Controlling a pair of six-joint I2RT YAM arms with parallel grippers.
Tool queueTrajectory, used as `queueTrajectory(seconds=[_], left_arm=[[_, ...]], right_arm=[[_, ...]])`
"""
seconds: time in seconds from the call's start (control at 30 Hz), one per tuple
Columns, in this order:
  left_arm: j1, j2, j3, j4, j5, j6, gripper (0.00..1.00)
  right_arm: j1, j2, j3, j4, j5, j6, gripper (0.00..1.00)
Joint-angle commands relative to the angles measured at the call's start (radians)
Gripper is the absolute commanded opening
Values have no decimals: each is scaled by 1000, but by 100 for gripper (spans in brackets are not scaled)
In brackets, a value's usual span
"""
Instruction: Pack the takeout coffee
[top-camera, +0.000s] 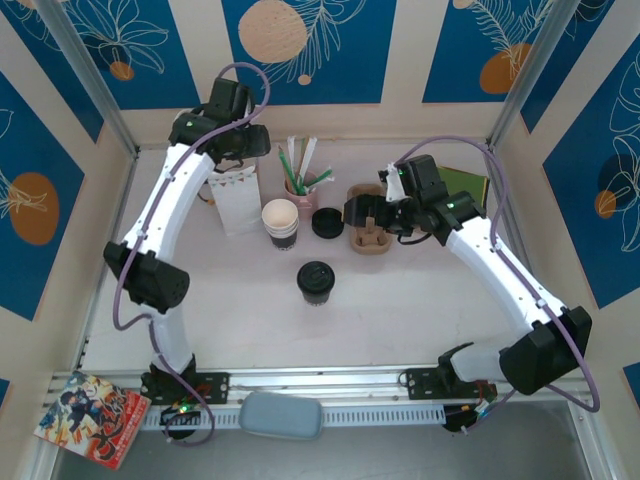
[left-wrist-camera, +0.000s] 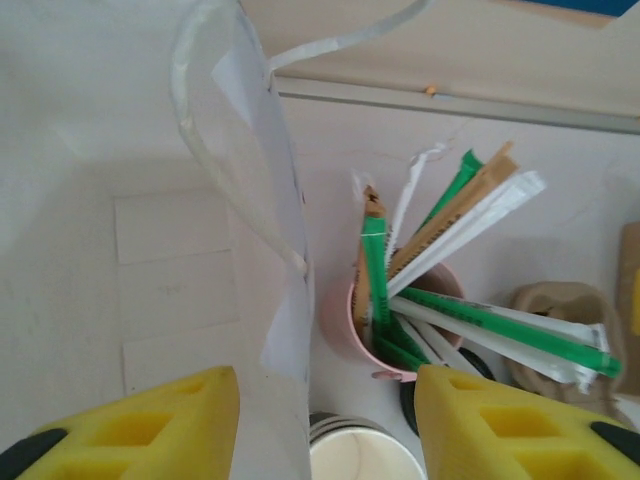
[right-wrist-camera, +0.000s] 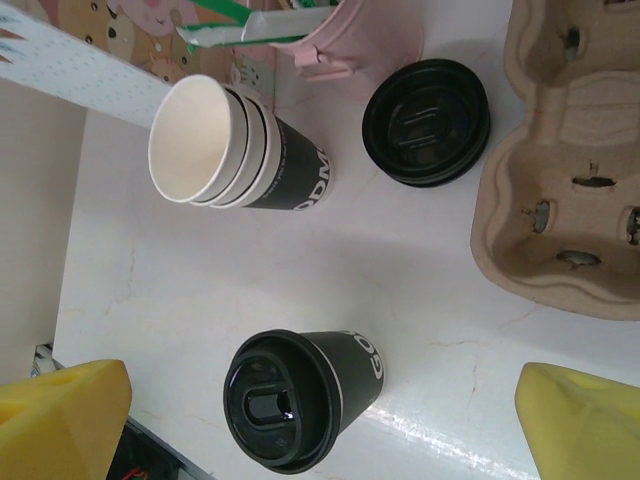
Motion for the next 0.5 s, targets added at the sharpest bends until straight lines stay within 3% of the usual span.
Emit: queueTrajectory(seconds=[0.0,0.27,0.33,0.4,0.47], left_arm=[[1,51,56,-65,-66,30,48],[-8,167,173,-100,-114,63,43],[-9,178,191,-112,-138,71,36],[-8,177,191,-114,-158,85,22],[-8,171,192,-125,-173,91,17]], right_arm=[[-20,-19,-20,-1,-51,-24,99],[-67,-14,-34,14,-83,-38,99],[-78,-12,-37,23,-94,-41,99],[-90,-7,-40,31,-109,-43,99],[-95,1,-39,37,-121,-43,99]])
